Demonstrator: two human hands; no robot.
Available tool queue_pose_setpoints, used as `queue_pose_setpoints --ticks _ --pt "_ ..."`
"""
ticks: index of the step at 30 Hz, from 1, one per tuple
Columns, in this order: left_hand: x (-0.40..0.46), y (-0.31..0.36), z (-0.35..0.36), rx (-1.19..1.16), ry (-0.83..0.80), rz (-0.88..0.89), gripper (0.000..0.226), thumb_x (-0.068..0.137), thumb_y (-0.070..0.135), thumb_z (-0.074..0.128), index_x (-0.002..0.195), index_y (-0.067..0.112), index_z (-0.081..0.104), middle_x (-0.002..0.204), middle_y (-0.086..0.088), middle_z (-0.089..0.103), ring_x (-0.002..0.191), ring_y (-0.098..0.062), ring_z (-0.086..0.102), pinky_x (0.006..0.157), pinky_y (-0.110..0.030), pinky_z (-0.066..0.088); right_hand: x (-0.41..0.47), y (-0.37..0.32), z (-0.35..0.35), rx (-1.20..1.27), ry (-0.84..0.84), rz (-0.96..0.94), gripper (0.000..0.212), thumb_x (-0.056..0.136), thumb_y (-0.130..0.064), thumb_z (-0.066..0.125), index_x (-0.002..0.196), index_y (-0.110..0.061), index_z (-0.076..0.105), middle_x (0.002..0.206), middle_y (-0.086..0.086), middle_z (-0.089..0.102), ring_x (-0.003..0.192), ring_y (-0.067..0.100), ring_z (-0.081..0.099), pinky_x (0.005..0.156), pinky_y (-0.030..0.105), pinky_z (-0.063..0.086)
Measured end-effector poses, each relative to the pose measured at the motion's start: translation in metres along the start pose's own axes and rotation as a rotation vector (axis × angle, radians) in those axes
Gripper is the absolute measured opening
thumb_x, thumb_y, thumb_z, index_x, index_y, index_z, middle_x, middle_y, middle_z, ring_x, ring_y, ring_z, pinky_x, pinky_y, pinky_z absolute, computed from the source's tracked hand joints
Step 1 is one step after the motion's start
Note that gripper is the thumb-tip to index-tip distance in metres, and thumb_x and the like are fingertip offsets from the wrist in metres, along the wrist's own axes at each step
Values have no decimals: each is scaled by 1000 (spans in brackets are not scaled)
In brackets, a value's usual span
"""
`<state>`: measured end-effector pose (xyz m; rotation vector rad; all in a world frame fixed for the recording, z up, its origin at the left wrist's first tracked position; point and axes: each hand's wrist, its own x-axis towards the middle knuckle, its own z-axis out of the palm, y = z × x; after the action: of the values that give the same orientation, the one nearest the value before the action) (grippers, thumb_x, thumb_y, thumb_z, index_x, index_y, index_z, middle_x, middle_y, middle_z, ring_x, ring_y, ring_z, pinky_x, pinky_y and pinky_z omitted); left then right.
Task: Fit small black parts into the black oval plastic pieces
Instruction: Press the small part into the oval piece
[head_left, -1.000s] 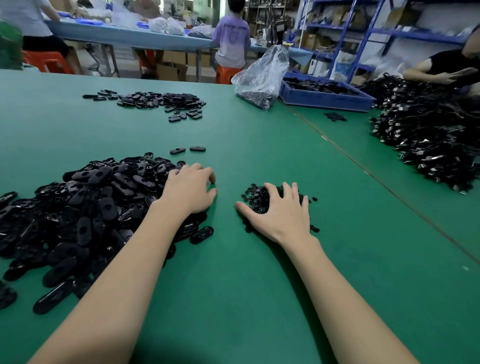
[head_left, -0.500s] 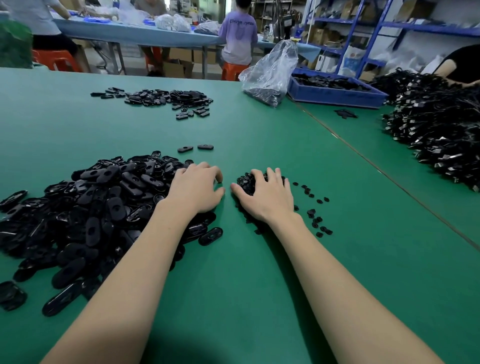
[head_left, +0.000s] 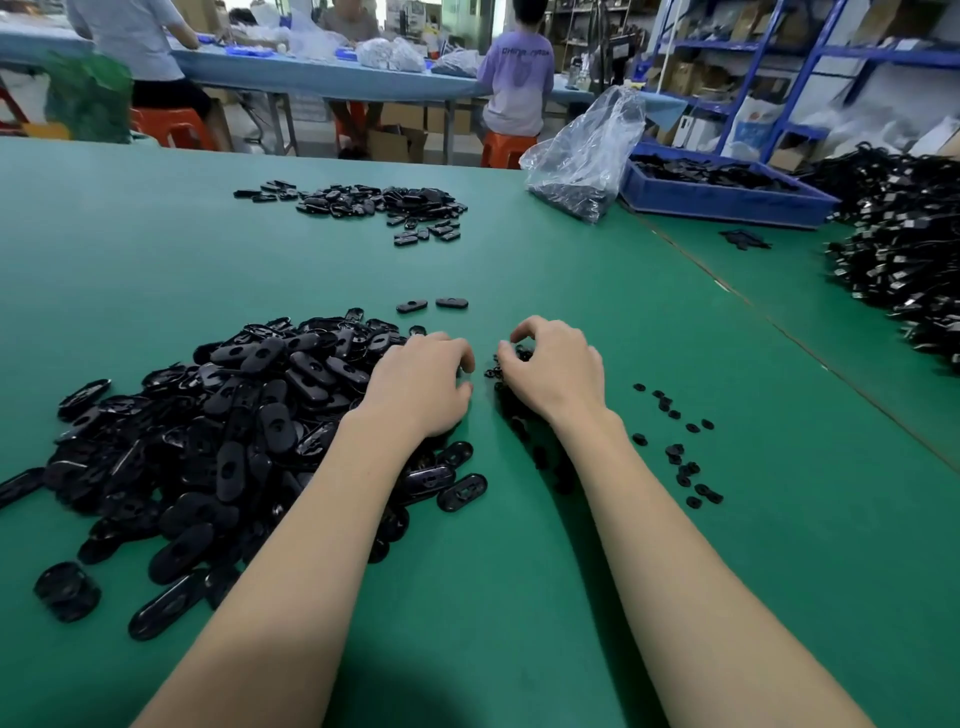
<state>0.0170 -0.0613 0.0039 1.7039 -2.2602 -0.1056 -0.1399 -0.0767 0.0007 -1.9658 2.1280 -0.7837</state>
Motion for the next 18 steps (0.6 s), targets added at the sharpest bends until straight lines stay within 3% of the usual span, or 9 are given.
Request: queue_pose_setpoints --ticks 4,7,10,15,18 --pt "-2 -5 -6 -76 -7 -37 28 94 27 58 122 25 60 122 1 60 118 -23 55 95 -36 46 6 -14 0 49 -45 -96 22 93 -33 57 107 -29 74 118 0 72 115 26 61 106 44 43" --pt "-2 -10 -10 -132 0 -62 30 91 24 60 121 22 57 120 -2 60 115 -25 56 95 -42 49 5 -21 10 18 -149 -181 23 93 -36 60 111 -33 74 128 0 67 128 23 54 121 61 21" --pt "-2 -15 -13 -126 -11 -85 33 89 25 63 120 20 55 120 -2 60 115 -25 55 95 -45 49 2 -22 20 -18 -180 -238 28 94 -41 60 118 -35 72 138 -4 62 138 18 46 120 68 10" --pt "-3 -15 -10 -53 -27 -109 28 89 32 63 115 23 56 117 1 58 112 -23 55 85 -35 45 3 -23 23 -16 -136 -231 22 94 -43 63 112 -36 75 131 -6 66 132 17 51 121 65 10" --pt "-5 -11 -8 -18 18 -117 34 87 39 64 116 21 56 116 -1 55 112 -25 55 93 -38 46 3 -24 22 2 -106 -213 20 91 -42 66 107 -35 75 125 -5 67 128 18 53 123 61 11"
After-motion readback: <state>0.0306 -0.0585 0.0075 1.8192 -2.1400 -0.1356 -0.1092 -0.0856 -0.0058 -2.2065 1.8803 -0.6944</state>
